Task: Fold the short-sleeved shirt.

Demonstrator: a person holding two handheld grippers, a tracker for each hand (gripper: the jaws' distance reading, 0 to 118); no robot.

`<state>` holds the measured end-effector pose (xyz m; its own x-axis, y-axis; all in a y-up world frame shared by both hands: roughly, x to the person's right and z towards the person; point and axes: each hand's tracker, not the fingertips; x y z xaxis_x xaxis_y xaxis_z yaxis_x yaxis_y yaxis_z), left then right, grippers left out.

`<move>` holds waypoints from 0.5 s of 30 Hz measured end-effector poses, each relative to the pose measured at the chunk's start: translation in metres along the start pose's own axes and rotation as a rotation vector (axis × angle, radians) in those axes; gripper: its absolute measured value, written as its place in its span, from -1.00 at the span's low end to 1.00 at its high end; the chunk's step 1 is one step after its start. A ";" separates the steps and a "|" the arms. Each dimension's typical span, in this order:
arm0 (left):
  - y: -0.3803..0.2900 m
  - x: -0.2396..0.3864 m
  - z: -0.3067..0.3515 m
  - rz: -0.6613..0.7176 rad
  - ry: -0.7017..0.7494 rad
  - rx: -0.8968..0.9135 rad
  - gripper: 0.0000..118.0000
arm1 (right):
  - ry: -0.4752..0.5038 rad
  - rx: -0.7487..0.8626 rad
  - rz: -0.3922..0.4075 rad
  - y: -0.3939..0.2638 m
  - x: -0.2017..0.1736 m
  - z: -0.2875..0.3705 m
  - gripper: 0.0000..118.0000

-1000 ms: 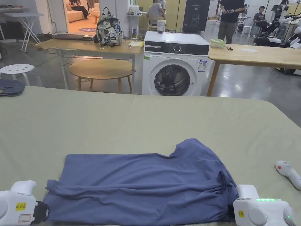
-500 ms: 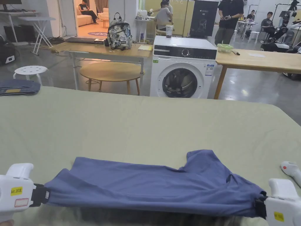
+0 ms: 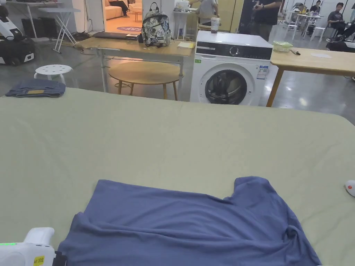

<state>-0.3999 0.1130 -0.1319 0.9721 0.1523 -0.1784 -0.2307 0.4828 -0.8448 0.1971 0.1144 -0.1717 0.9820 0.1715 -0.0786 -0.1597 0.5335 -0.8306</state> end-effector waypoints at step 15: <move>0.034 0.040 0.054 -0.050 -0.019 0.271 -0.76 | -0.063 0.348 -0.076 0.052 -0.012 0.077 0.35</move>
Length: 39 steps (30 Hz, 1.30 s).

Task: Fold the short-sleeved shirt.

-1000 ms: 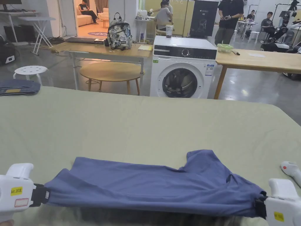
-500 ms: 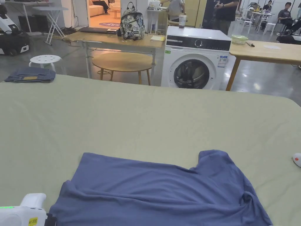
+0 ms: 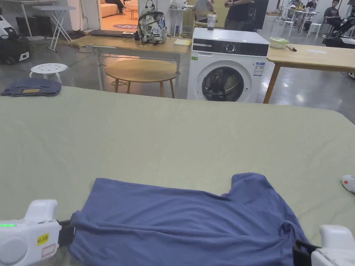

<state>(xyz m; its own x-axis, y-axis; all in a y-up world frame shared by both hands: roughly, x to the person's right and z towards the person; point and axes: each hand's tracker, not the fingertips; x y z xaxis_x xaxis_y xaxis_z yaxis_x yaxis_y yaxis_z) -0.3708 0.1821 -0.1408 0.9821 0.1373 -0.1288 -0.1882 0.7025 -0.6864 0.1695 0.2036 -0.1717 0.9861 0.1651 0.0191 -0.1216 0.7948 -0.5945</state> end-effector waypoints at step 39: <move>0.116 0.021 -0.049 -0.077 -0.032 0.255 -1.00 | 0.124 0.406 -0.075 0.067 -0.108 -0.033 -1.00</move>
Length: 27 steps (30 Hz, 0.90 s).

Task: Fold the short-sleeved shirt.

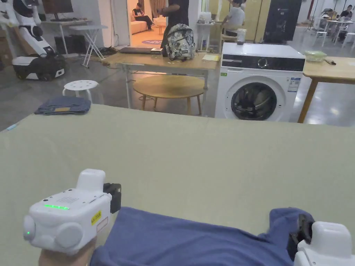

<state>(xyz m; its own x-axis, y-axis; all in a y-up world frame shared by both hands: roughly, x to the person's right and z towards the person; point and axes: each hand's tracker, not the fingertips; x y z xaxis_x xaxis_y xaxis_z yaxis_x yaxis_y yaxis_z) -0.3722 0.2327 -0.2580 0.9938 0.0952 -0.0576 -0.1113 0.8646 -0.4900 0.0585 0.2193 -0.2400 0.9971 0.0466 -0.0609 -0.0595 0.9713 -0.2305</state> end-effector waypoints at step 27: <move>-0.010 -0.035 -0.188 0.029 0.126 -0.615 -0.23 | -0.100 -0.229 0.001 -0.055 0.060 -0.029 -1.00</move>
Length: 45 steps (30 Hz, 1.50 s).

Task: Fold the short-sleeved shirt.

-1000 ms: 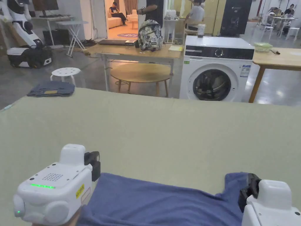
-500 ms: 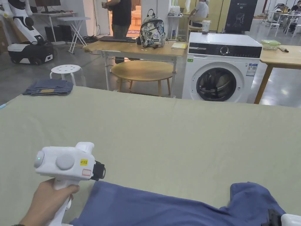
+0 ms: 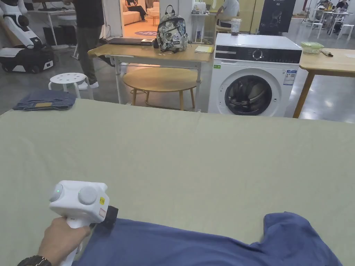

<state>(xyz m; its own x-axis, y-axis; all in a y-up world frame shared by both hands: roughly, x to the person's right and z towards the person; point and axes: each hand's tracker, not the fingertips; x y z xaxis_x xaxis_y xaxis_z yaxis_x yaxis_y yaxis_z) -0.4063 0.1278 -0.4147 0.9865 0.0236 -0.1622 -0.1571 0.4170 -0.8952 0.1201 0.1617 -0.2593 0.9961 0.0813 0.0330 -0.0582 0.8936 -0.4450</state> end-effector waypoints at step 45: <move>-0.061 -0.002 0.081 0.007 -0.126 0.230 -1.00 | 0.127 -0.557 0.074 0.060 0.048 -0.205 -1.00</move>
<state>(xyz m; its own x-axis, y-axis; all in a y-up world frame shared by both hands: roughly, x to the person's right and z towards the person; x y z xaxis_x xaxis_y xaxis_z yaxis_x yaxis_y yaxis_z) -0.3949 0.1762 -0.3266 0.9856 0.1343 -0.1024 -0.1637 0.6116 -0.7741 0.1783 0.1286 -0.4683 0.9927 0.0504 -0.1092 -0.1195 0.5172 -0.8475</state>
